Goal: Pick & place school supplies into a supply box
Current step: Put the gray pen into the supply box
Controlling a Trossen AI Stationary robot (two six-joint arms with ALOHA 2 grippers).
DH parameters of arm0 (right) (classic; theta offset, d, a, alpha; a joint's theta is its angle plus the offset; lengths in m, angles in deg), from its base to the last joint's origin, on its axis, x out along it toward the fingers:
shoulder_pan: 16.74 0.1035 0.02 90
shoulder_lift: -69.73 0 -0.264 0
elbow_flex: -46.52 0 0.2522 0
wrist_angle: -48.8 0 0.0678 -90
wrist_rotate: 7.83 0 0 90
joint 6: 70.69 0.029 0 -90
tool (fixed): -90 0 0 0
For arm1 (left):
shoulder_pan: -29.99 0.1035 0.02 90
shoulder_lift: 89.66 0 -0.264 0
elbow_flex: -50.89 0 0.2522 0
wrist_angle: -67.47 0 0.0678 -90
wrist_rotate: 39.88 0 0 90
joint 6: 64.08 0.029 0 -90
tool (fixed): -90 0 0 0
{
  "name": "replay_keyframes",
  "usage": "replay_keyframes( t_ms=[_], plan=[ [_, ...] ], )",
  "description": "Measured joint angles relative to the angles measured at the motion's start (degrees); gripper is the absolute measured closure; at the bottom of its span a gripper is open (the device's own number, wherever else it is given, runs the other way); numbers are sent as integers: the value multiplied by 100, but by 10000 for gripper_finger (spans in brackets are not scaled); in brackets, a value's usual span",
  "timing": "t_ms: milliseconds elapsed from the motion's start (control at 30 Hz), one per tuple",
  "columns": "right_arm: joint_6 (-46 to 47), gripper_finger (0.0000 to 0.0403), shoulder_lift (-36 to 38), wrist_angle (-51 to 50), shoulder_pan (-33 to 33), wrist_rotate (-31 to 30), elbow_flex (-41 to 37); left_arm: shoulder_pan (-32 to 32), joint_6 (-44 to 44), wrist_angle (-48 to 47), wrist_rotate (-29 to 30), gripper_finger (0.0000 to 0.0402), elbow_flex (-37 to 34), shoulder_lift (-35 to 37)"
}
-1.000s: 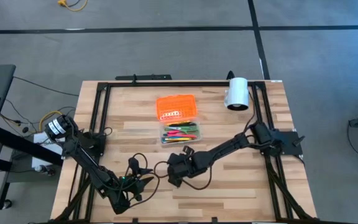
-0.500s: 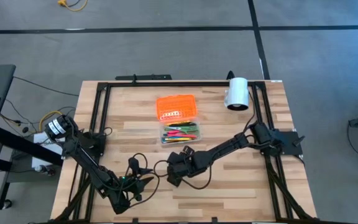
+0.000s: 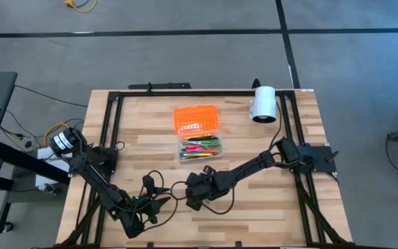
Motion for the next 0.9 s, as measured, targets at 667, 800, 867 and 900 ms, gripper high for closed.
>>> replay_keyframes(
  t_ms=[667,800,867,900],
  plan=[
    [-357,392,66,-989,249,404,2,0,0,-2,-26,244,0,0],
    [-541,390,66,-997,249,404,2,0,0,-2,-24,244,0,0],
    [-616,394,66,-995,249,404,2,0,0,0,-24,244,0,0],
    [-643,397,66,-993,249,404,2,0,0,0,-24,244,0,0]
  ],
)
